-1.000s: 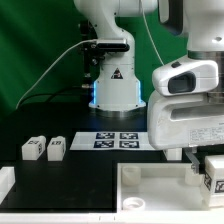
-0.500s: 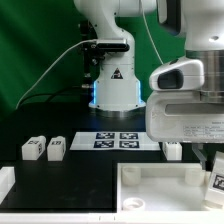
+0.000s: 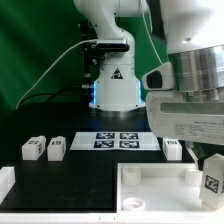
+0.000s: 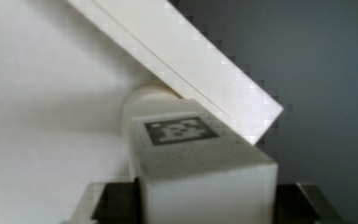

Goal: Assemble one leg

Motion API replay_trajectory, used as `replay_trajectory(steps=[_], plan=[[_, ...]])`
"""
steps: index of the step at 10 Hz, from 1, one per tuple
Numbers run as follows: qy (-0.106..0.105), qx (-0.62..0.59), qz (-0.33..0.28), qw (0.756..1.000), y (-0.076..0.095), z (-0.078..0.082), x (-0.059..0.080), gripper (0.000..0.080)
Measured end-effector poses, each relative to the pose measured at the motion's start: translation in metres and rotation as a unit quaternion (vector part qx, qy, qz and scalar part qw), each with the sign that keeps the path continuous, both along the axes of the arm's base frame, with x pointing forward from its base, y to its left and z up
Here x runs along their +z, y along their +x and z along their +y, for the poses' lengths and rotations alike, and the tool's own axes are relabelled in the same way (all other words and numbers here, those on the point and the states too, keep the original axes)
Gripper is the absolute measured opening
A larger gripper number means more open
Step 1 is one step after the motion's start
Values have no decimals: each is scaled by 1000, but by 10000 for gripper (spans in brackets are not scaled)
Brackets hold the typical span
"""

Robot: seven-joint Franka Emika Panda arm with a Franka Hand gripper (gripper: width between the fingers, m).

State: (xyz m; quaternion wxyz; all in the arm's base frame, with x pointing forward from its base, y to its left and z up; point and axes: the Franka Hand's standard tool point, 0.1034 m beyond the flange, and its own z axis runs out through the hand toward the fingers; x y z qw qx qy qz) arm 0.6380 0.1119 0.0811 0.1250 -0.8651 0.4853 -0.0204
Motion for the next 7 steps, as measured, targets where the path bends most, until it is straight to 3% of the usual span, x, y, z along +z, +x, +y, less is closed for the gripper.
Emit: replay_trajectory(steps=[2, 5, 7], plan=[[28, -100, 11, 995, -1, -4, 0, 320], [32, -103, 9, 994, -2, -5, -1, 321], [22, -47, 5, 999, -3, 0, 0, 603]])
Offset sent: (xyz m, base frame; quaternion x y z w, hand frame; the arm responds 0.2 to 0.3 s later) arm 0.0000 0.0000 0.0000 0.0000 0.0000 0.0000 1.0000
